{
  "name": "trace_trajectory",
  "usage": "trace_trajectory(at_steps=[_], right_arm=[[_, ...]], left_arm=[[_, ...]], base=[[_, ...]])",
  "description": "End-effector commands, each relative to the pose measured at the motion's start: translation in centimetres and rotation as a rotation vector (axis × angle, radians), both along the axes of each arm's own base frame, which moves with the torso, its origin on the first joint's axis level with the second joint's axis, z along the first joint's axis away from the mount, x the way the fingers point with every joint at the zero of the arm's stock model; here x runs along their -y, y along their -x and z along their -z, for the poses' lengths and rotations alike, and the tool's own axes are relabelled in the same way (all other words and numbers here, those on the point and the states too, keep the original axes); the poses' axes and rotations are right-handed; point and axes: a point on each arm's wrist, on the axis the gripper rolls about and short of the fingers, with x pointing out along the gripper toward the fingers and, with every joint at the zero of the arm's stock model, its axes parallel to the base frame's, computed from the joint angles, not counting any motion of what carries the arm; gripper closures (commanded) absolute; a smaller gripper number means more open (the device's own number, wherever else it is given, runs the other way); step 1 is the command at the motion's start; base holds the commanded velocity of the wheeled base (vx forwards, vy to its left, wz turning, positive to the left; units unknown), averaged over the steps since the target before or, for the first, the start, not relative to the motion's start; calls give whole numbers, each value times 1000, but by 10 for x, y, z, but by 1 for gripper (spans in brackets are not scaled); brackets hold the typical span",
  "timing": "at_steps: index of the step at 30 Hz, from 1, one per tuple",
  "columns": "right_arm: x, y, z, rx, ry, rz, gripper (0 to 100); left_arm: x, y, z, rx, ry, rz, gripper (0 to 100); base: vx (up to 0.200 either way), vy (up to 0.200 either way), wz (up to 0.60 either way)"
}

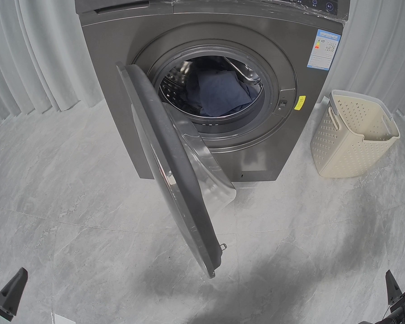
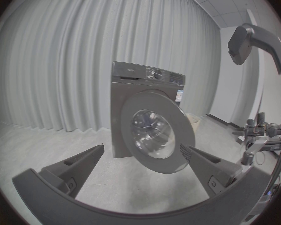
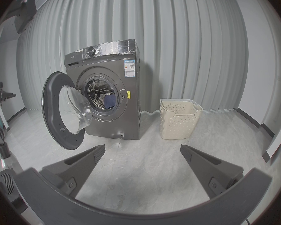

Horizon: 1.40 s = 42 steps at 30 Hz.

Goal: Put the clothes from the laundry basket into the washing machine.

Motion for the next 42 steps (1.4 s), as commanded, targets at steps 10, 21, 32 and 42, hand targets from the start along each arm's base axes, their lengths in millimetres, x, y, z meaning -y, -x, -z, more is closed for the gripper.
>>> trace_trajectory(at_steps=[10,21,32,42], right_arm=[[0,-1,5,-11,0,0,0],[0,-1,5,-11,0,0,0],[0,-1,5,-11,0,0,0],[0,-1,5,-11,0,0,0]], left_arm=[[36,-117,-11,-307,-29,360,0],[64,-158,-14,-291,-37,453,0],[90,-191,-39,-264,-1,513,0],[126,-238,-31,-169,42,428,0]], base=[[0,0,0],[0,0,0],[0,0,0],[0,0,0]])
